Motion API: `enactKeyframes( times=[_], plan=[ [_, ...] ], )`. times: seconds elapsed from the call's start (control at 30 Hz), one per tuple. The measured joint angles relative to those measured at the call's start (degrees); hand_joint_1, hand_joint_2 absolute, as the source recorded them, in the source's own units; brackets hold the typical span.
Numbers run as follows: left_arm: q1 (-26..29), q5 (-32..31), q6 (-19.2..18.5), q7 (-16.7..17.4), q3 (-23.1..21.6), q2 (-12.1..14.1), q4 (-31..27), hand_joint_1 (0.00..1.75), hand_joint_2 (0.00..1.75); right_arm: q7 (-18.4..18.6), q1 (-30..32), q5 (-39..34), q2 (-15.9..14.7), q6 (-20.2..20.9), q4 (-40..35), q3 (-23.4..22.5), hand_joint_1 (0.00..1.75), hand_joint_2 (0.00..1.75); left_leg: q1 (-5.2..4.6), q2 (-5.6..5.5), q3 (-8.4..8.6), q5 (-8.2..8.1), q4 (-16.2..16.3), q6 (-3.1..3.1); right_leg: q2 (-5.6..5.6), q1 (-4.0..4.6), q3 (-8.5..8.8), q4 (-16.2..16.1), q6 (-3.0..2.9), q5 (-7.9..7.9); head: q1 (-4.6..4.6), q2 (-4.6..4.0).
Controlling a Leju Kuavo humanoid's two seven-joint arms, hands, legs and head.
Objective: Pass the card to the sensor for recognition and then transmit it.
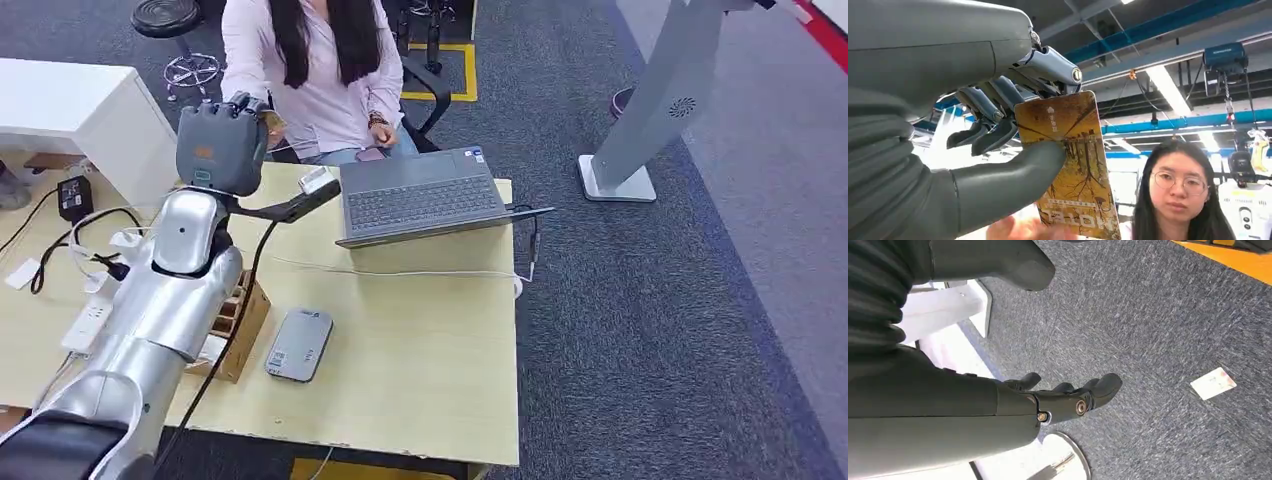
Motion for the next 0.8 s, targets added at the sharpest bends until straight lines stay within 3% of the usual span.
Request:
enactKeyframes(
  times=[0.2,0.8],
  plan=[
    [-0.02,0.26,2.21,-0.24,0.02,-0.27,1.01,0.00,1.75,-0.11,-0.02,0.00,0.00,0.39,0.00,0.13,0.00,1.75,0.00,0.00,-0.01,0.00,0.00,0.00,0.00,0.00,0.00,0.00,0.00,0.00,0.00,0.00],
    [1.94,2.22,3.63,-2.68,0.02,-0.34,2.40,0.00,1.75,-0.30,-0.05,-0.13,0.00,0.20,0.00,0.37,0.00,1.75,0.00,0.00,-0.01,0.00,0.00,0.00,0.00,0.00,0.00,0.00,0.00,0.00,0.00,0.00]
  ],
)
